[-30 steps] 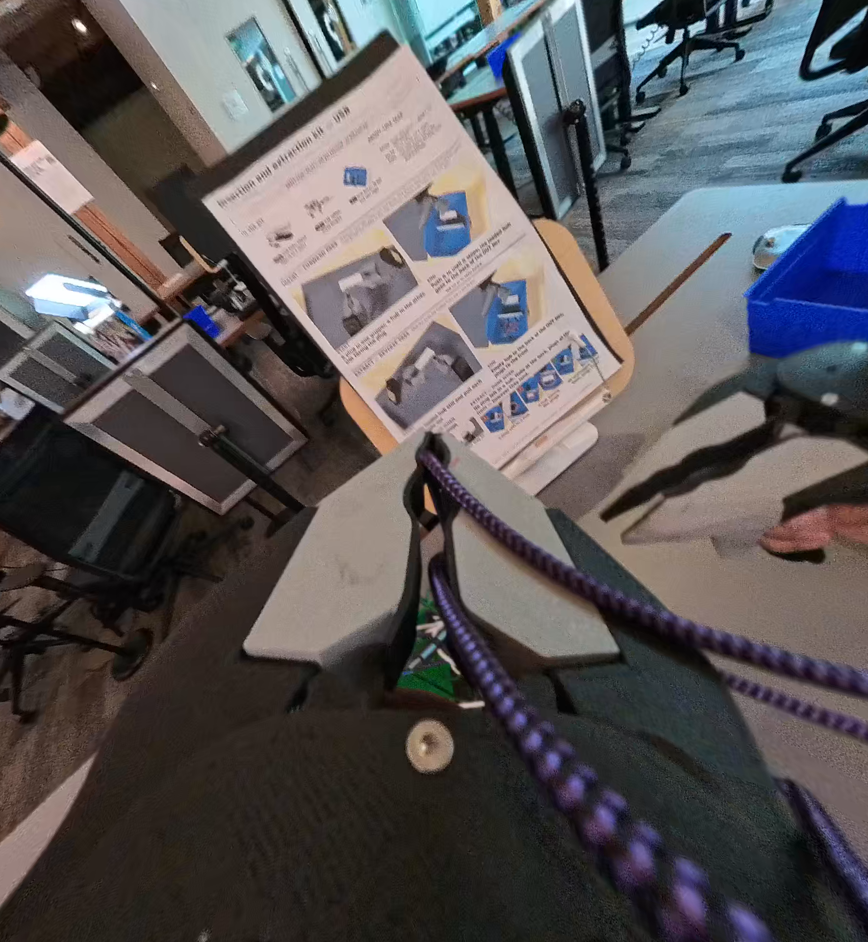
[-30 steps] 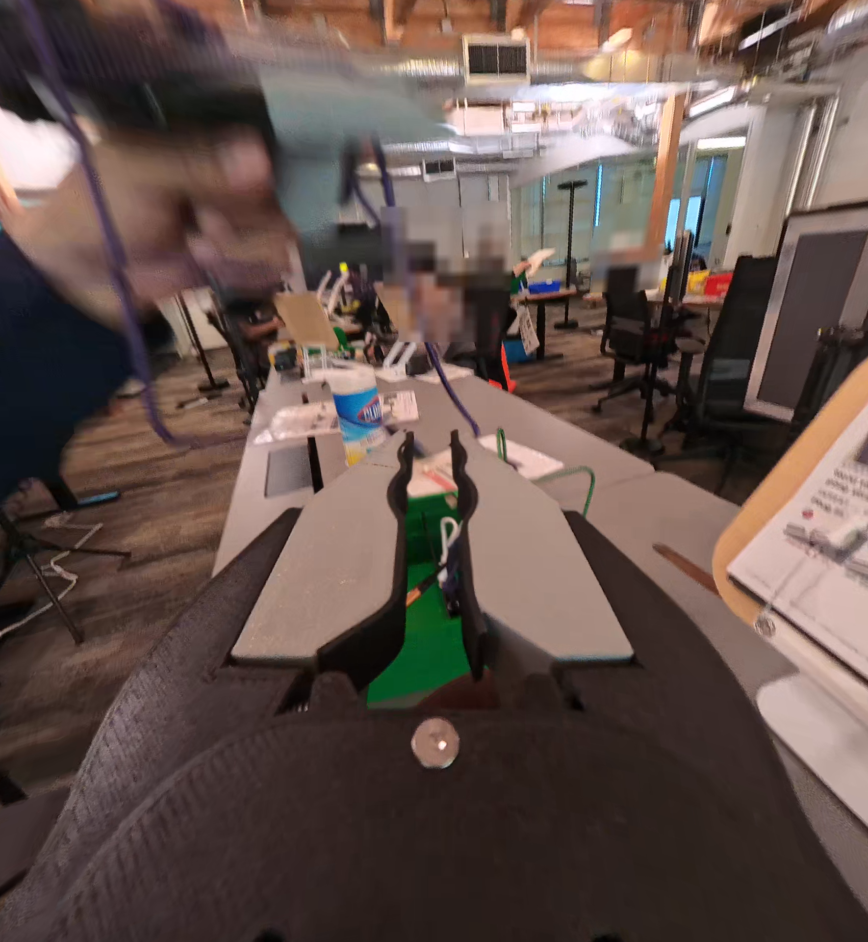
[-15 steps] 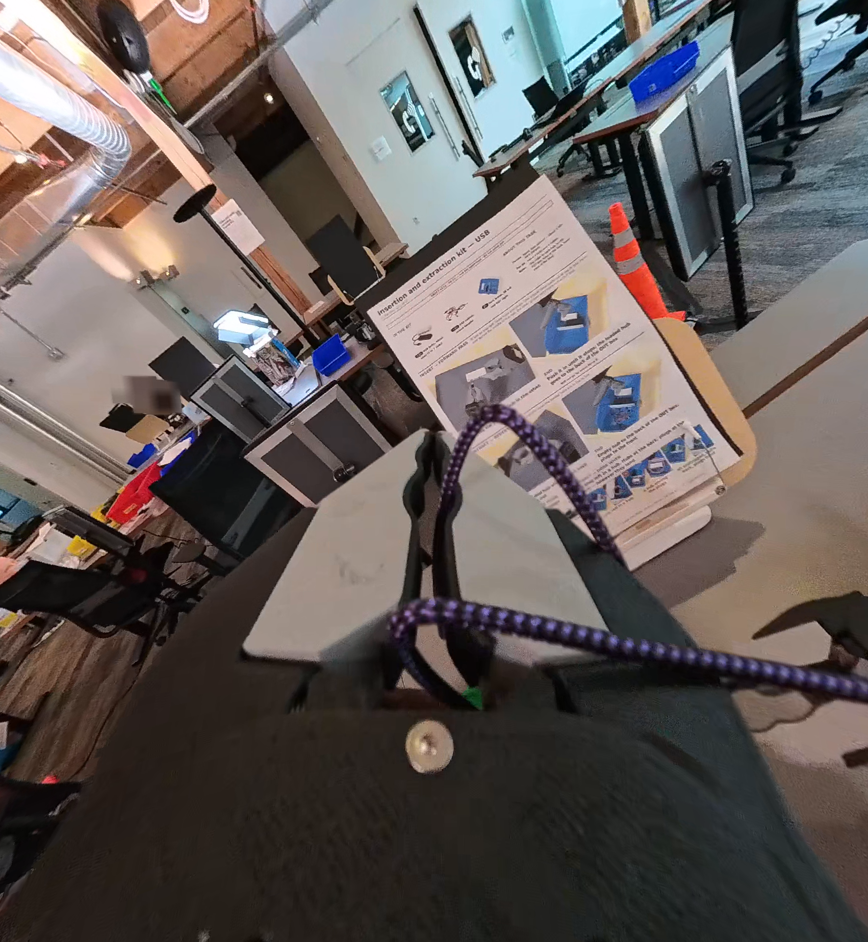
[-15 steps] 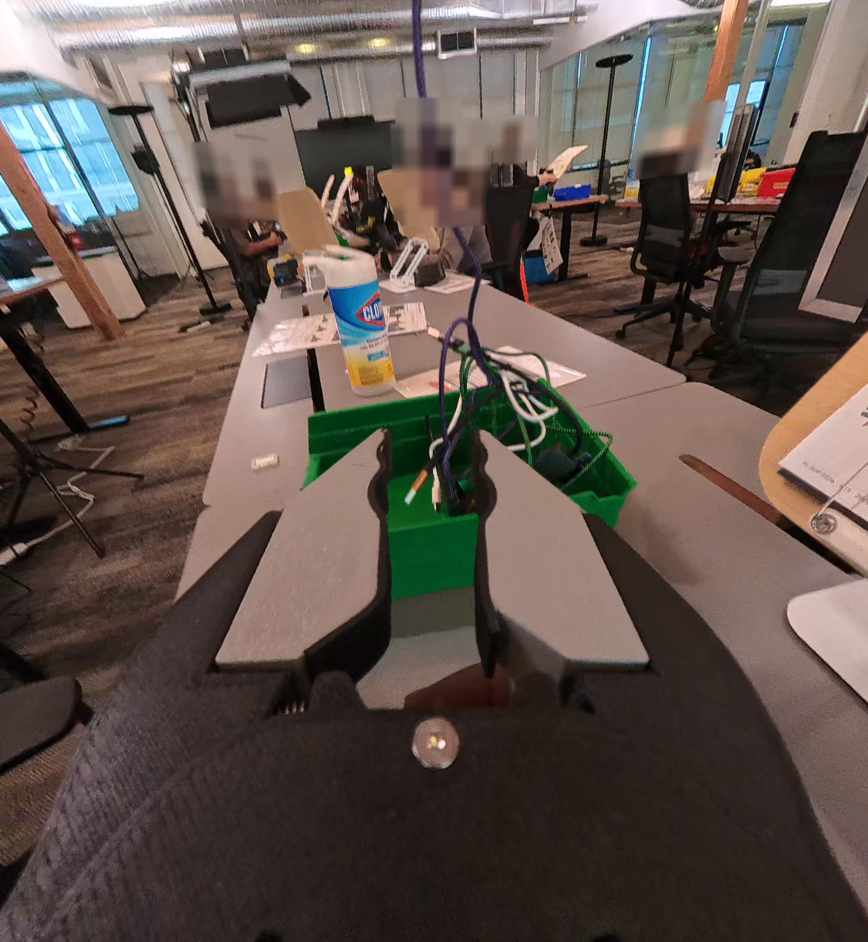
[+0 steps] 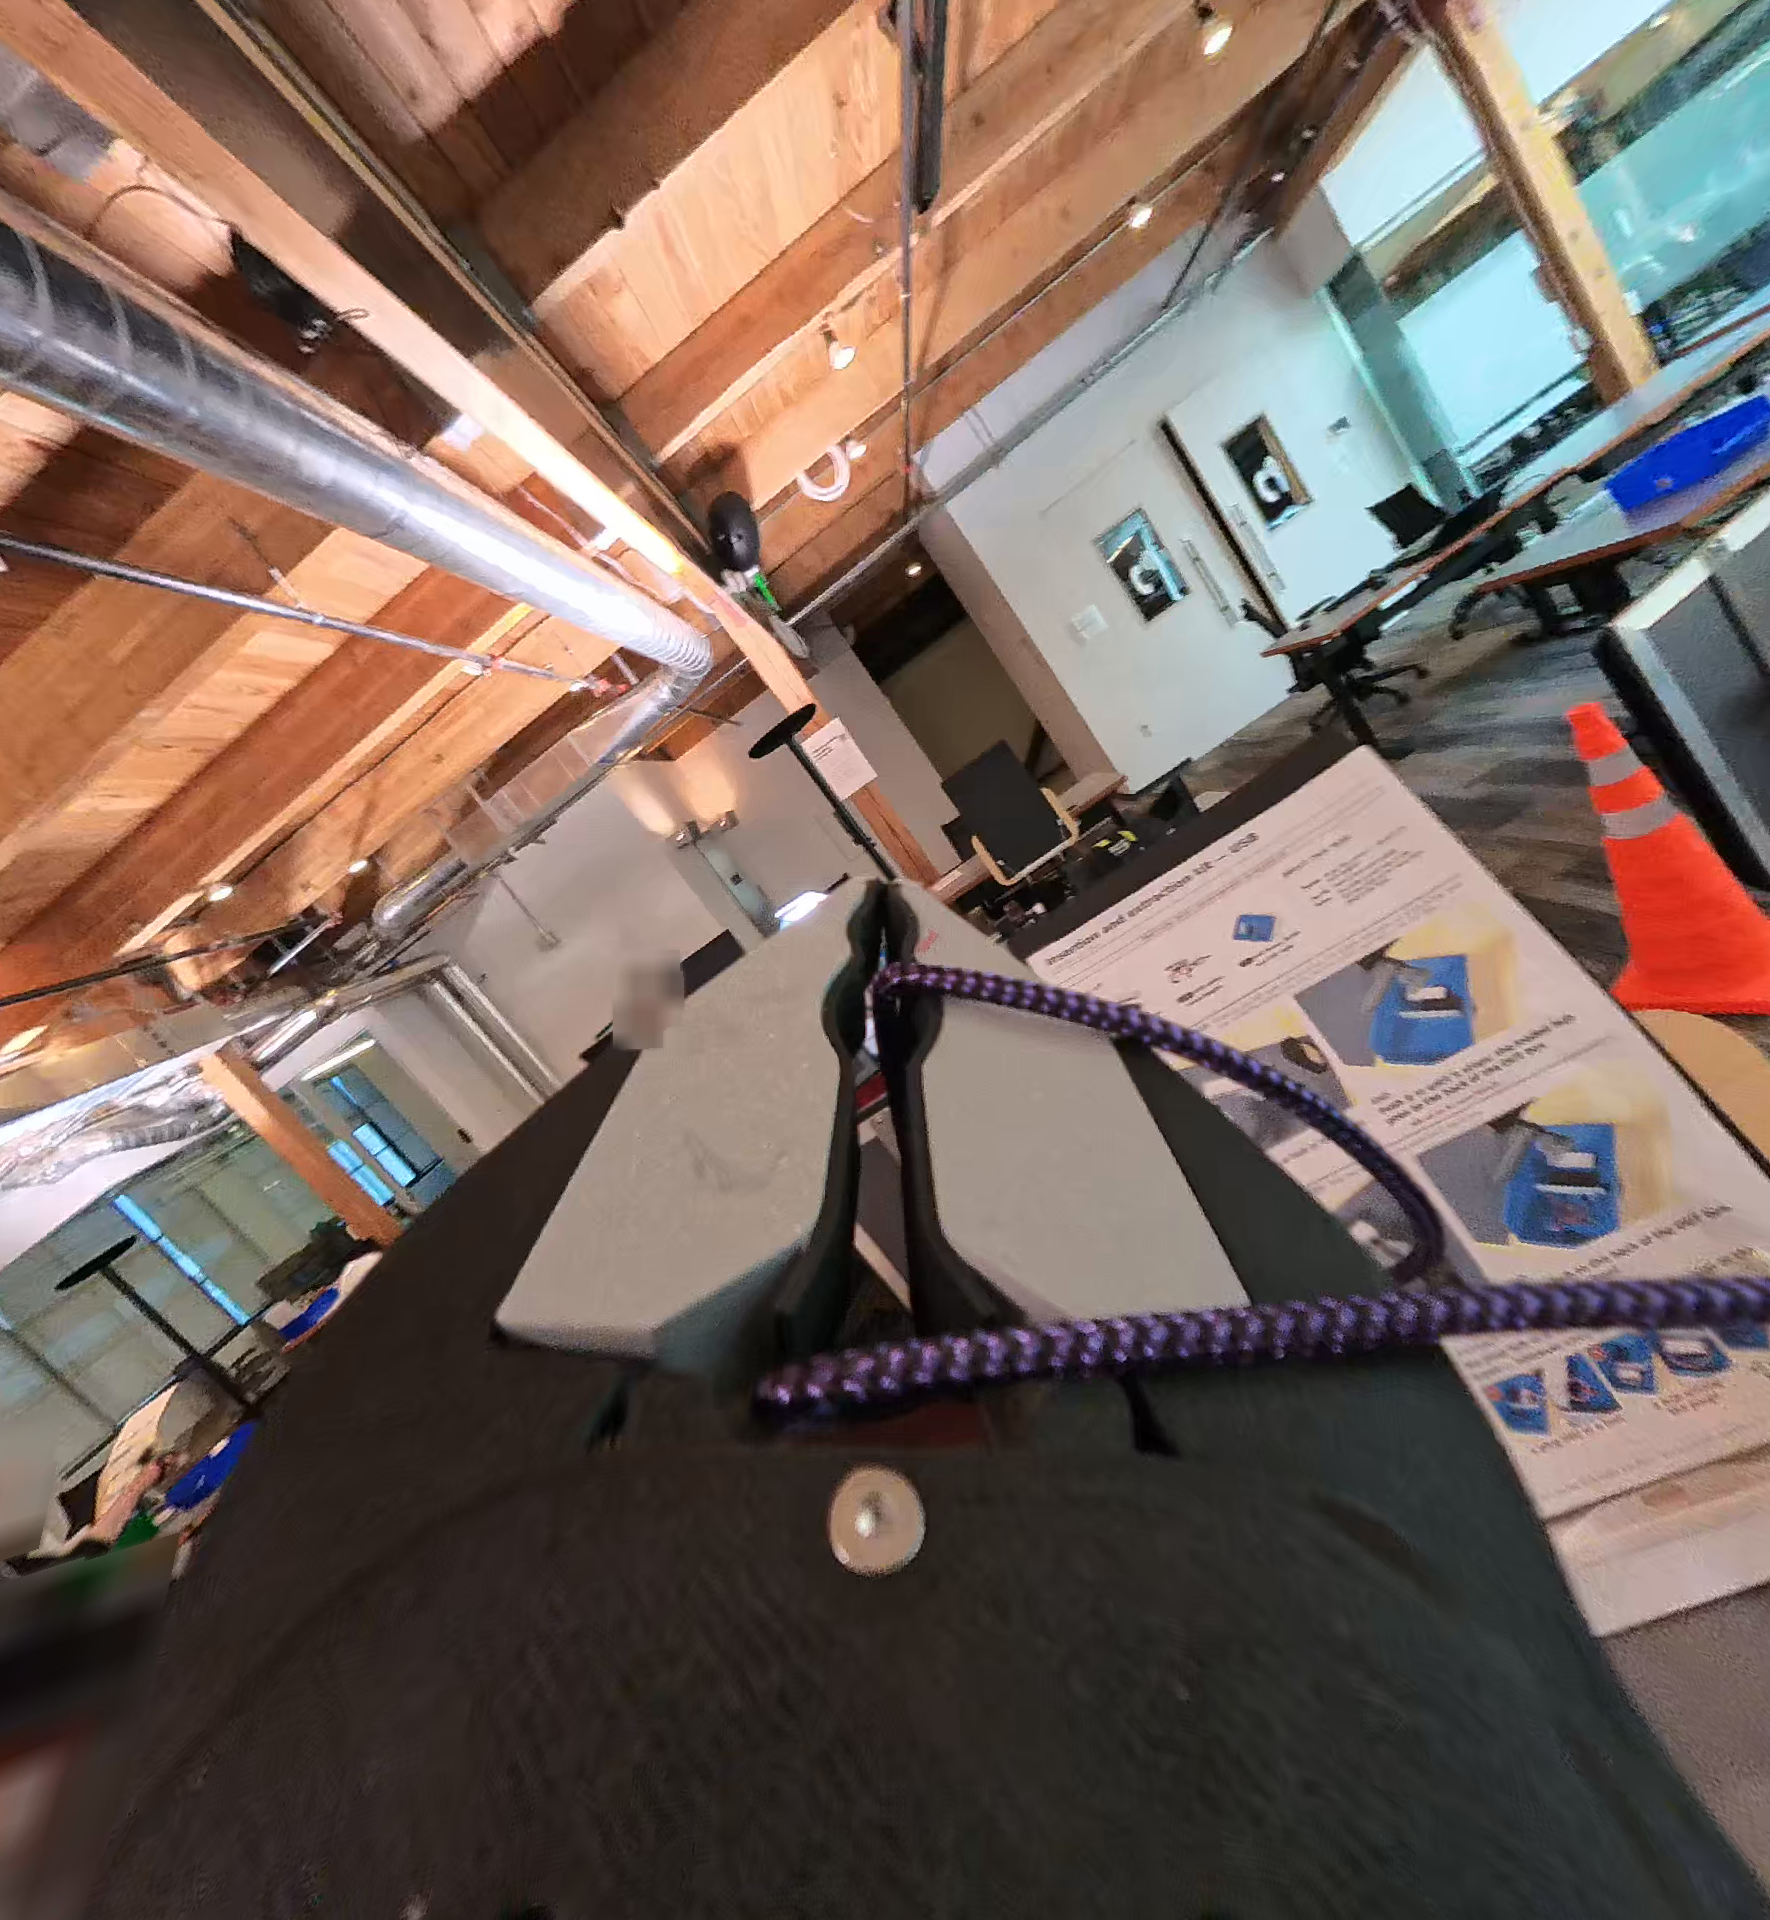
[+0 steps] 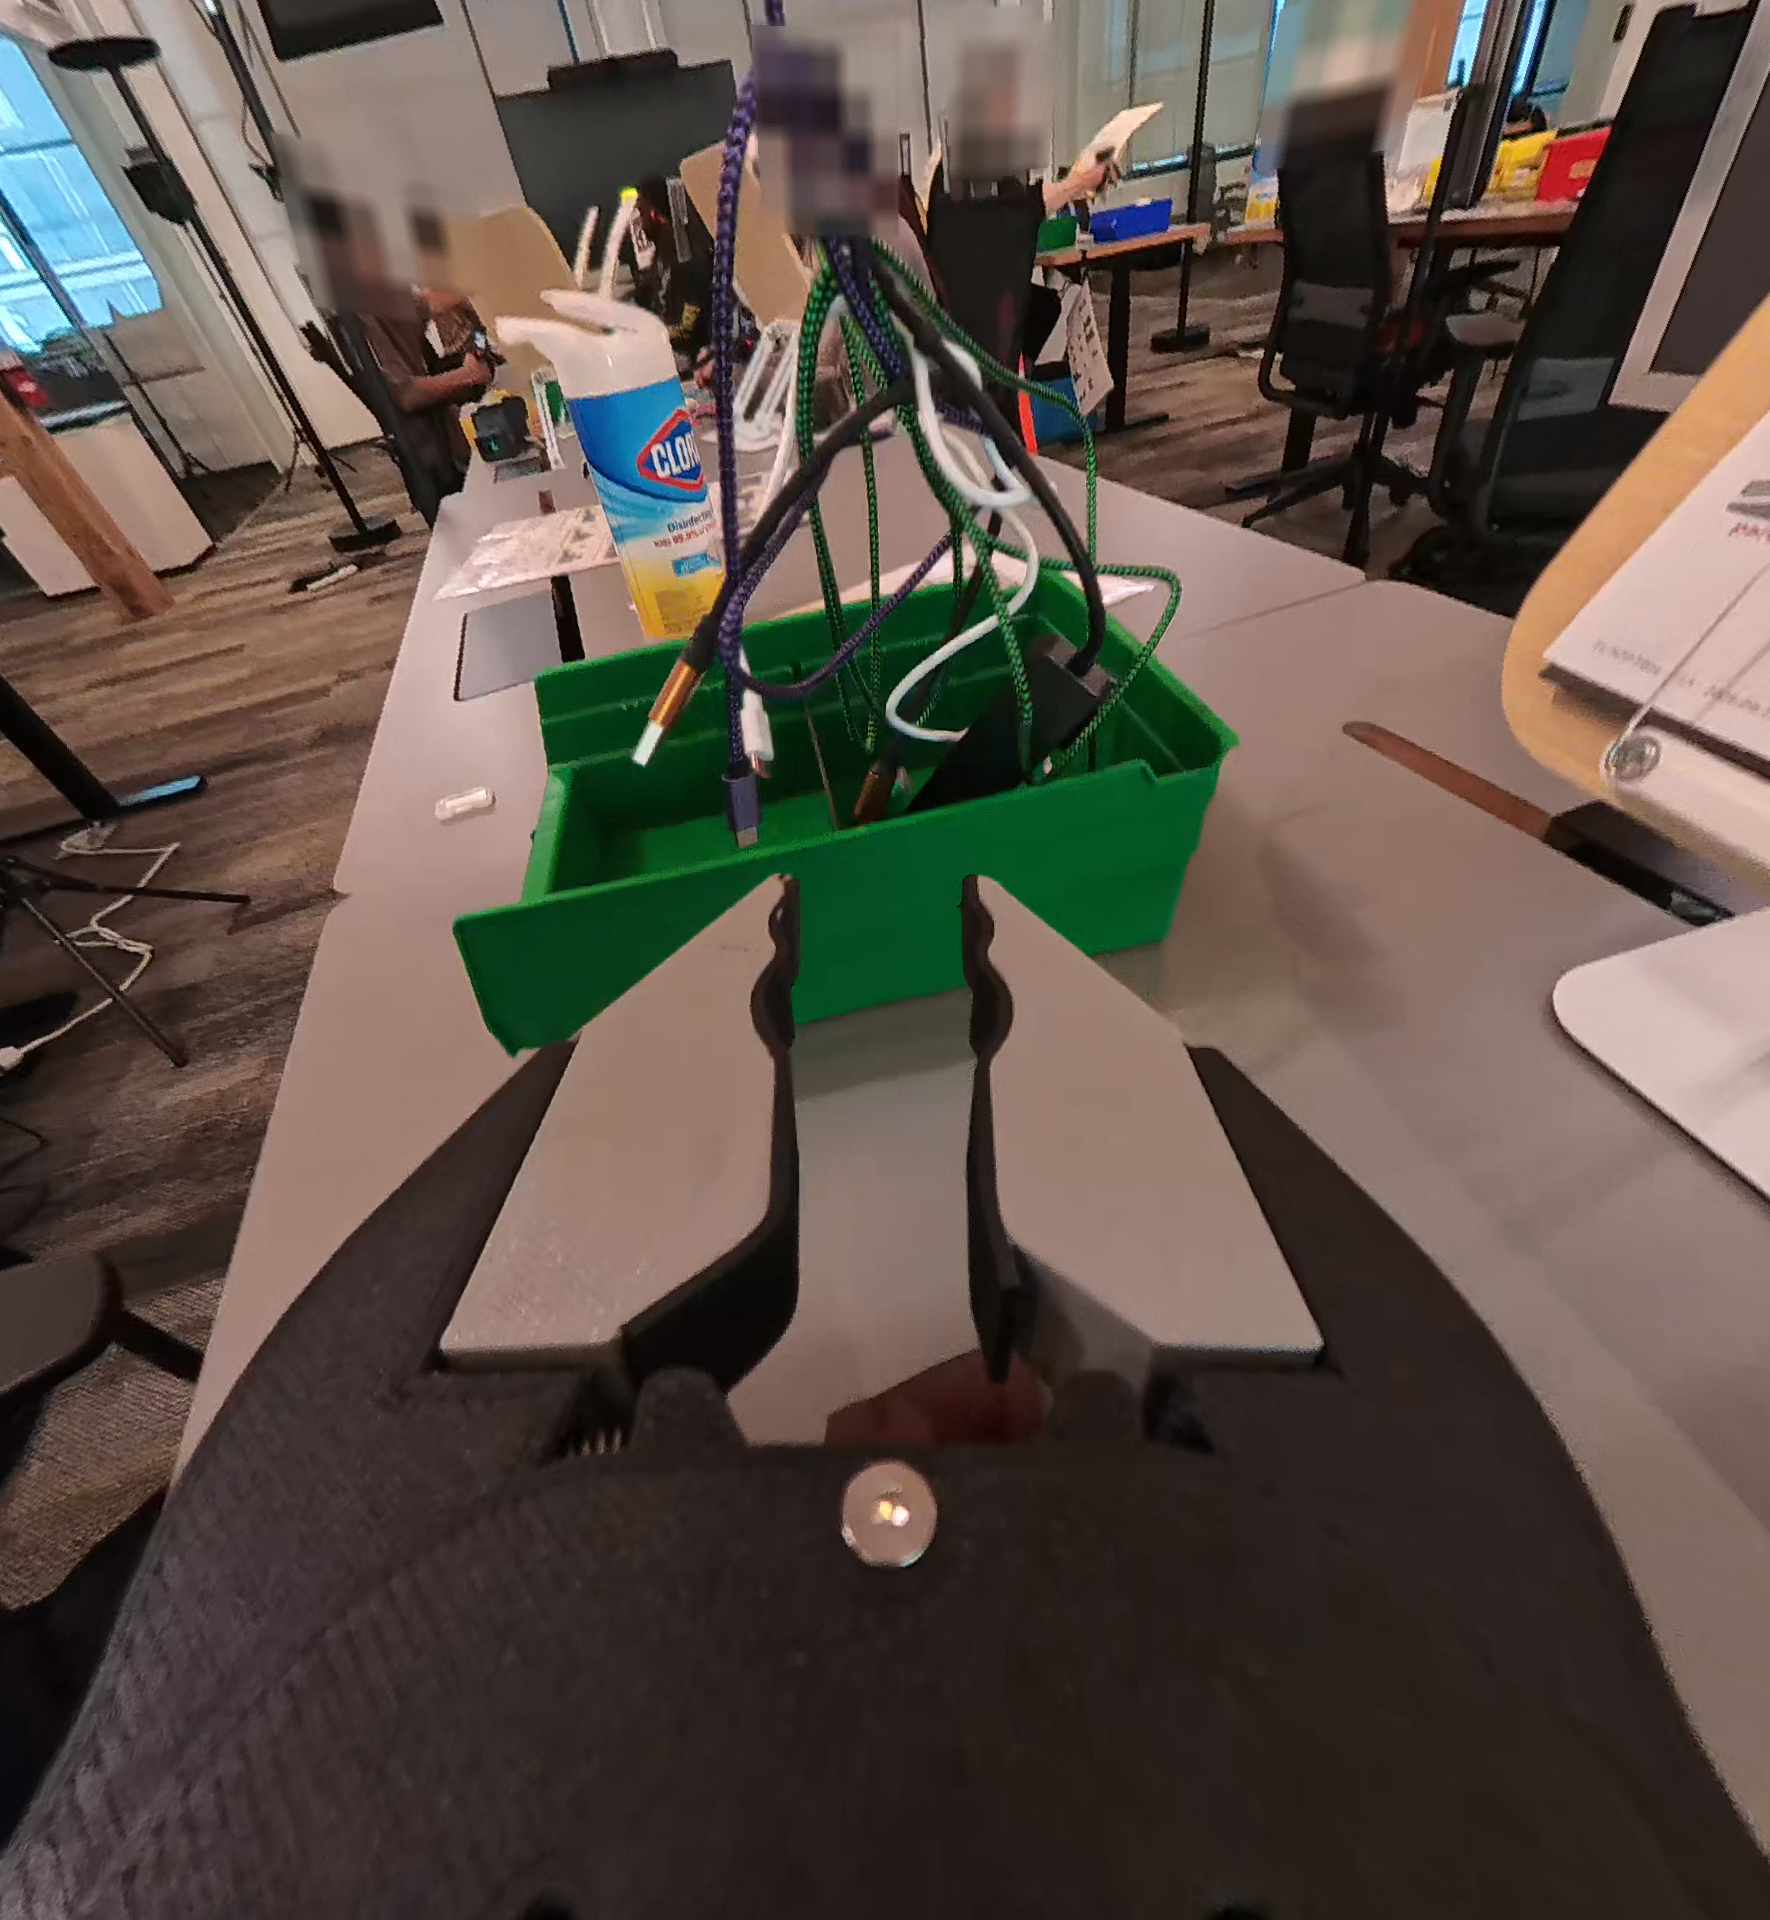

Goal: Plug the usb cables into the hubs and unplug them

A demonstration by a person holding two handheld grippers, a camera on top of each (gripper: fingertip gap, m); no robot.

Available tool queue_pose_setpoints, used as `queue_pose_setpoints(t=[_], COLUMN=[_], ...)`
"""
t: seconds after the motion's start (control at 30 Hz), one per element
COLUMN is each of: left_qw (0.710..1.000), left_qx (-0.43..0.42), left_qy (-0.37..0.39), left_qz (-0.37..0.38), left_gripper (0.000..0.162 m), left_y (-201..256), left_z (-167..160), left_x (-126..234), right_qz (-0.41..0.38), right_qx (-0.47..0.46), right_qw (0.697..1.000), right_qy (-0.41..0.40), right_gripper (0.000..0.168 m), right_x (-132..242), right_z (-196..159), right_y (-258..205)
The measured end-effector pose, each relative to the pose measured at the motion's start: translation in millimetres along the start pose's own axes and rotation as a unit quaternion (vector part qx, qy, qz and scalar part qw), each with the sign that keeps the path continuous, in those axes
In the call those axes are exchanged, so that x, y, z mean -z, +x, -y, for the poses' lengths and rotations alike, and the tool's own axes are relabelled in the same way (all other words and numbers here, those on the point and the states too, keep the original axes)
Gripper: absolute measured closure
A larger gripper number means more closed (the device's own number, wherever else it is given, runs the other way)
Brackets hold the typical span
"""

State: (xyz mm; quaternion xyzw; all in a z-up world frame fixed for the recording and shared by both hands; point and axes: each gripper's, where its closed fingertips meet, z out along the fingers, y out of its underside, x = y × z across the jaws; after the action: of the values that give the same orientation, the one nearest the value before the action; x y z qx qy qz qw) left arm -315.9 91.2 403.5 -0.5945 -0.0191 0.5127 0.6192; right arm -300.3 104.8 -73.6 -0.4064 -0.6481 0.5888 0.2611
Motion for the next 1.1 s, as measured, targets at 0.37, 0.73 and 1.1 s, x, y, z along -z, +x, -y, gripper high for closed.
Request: queue_pose_setpoints(t=[0.37, 0.73, 1.1], left_qw=[0.986, 0.991, 0.934], left_qx=[0.037, 0.001, -0.049], left_qy=[0.037, -0.084, -0.165], left_qz=[0.159, -0.102, -0.312], left_gripper=[0.162, 0.162, 0.162], left_y=[-104, 40, 254], left_z=[-30, -177, -285], left_x=[23, -5, 72], right_qz=[-0.018, -0.007, -0.047], right_qx=[-0.02, -0.019, -0.006], right_qw=[0.999, 0.999, 0.994], right_qy=[-0.028, -0.05, -0.1], right_gripper=[0.14, 0.14, 0.142], right_x=[20, 18, 29], right_z=[-35, -48, -71], right_y=[16, 11, 41])
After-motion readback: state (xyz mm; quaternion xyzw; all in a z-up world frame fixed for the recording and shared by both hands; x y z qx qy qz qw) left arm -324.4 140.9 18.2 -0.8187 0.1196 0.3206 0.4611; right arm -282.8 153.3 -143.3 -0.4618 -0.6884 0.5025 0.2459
